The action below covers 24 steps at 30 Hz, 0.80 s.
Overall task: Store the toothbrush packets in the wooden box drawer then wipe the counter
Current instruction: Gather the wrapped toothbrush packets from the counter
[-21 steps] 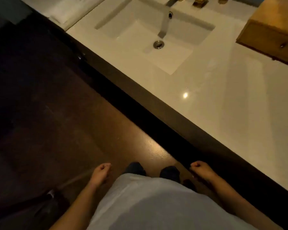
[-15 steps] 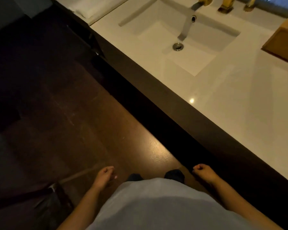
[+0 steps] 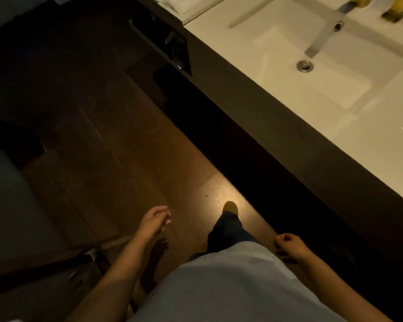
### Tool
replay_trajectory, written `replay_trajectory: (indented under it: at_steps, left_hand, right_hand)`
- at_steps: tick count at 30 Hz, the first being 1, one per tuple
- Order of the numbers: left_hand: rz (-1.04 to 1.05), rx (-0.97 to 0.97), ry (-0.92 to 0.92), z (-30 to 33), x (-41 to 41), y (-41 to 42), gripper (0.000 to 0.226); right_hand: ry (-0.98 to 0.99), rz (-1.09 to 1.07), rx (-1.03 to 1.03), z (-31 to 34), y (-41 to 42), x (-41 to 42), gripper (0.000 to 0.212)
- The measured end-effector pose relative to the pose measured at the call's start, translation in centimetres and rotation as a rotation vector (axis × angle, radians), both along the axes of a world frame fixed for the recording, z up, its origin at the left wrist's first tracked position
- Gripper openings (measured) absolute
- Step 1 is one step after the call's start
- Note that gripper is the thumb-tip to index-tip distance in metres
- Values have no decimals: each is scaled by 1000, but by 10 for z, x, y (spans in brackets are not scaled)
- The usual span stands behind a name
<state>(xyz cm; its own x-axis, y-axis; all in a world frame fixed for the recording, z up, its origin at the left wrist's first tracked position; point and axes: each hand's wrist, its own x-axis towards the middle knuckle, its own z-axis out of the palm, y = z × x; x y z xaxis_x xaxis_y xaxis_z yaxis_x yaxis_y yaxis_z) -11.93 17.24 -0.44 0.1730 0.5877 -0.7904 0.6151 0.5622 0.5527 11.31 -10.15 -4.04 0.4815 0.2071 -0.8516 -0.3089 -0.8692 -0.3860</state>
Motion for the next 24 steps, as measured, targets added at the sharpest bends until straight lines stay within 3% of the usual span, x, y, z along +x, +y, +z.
replay_trajectory:
  at_steps: [10, 15, 24]
  left_hand:
    - [111, 9, 97, -25, -12, 114, 31]
    - [192, -38, 113, -24, -30, 170, 28]
    - [156, -23, 147, -52, -51, 302, 29]
  right_hand:
    - [92, 186, 122, -6, 221, 59, 17]
    - [87, 346, 219, 14, 340, 83, 5]
    - [35, 304, 141, 5, 449, 71, 5]
